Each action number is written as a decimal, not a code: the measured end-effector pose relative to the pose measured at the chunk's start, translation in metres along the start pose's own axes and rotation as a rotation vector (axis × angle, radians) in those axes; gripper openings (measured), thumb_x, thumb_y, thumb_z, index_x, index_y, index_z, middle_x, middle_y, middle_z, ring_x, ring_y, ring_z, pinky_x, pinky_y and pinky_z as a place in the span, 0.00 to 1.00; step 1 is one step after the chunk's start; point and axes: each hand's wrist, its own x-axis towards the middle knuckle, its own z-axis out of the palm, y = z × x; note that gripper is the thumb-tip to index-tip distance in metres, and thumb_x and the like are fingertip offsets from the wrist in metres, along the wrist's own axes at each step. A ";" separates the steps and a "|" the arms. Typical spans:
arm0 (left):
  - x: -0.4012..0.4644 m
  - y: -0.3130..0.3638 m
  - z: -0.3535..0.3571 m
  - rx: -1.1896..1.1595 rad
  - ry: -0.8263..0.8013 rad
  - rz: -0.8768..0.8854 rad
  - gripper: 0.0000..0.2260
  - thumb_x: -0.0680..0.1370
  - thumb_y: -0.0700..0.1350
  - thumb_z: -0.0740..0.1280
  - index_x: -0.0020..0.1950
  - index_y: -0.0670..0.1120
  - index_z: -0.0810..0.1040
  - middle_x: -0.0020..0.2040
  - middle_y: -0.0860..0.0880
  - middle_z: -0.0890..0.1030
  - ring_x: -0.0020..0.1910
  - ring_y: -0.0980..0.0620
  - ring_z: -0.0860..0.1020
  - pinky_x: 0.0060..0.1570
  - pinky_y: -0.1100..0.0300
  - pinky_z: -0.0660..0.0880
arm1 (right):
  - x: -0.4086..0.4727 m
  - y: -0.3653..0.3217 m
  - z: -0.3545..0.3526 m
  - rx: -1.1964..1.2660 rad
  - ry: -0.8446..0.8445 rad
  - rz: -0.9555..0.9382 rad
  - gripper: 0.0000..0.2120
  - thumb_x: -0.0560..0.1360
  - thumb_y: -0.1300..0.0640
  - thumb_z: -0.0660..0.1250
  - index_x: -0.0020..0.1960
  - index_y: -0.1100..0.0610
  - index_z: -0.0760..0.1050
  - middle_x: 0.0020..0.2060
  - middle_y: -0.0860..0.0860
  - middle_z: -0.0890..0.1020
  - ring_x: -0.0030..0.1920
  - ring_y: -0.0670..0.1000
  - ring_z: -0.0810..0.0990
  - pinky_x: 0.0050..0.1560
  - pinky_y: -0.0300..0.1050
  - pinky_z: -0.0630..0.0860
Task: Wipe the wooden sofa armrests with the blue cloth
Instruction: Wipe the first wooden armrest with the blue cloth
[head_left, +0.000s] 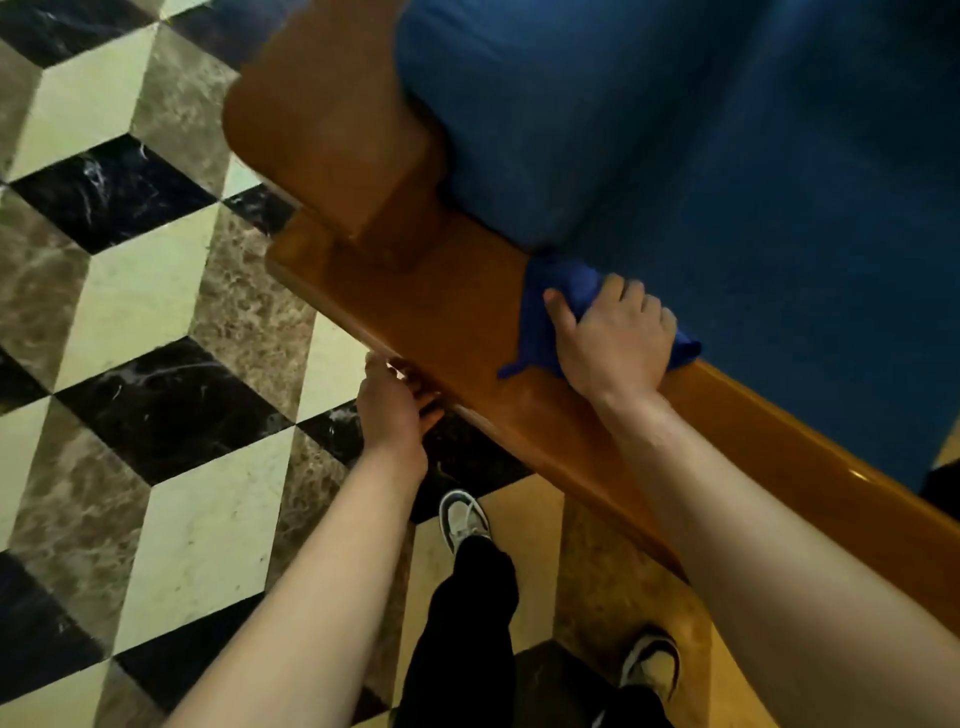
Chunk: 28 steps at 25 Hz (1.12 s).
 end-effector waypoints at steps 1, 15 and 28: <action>0.014 0.014 -0.006 -0.025 0.000 -0.019 0.18 0.83 0.59 0.55 0.52 0.49 0.77 0.50 0.44 0.83 0.46 0.45 0.82 0.50 0.48 0.81 | -0.020 -0.017 0.006 -0.020 0.036 -0.066 0.37 0.81 0.33 0.52 0.75 0.62 0.66 0.73 0.63 0.72 0.74 0.65 0.68 0.75 0.61 0.62; 0.084 0.073 -0.045 -0.193 -0.130 -0.134 0.27 0.83 0.64 0.52 0.58 0.44 0.78 0.41 0.44 0.89 0.46 0.43 0.85 0.53 0.45 0.82 | -0.082 -0.112 0.041 -0.167 -0.015 -0.499 0.34 0.84 0.44 0.58 0.82 0.61 0.54 0.82 0.61 0.56 0.82 0.61 0.54 0.81 0.61 0.55; 0.109 0.086 -0.071 -0.136 -0.181 -0.192 0.29 0.83 0.64 0.49 0.67 0.45 0.77 0.53 0.41 0.84 0.47 0.42 0.83 0.45 0.49 0.82 | -0.024 -0.214 0.056 -0.183 -0.038 -0.832 0.34 0.83 0.45 0.59 0.82 0.63 0.56 0.81 0.62 0.59 0.81 0.61 0.57 0.81 0.55 0.53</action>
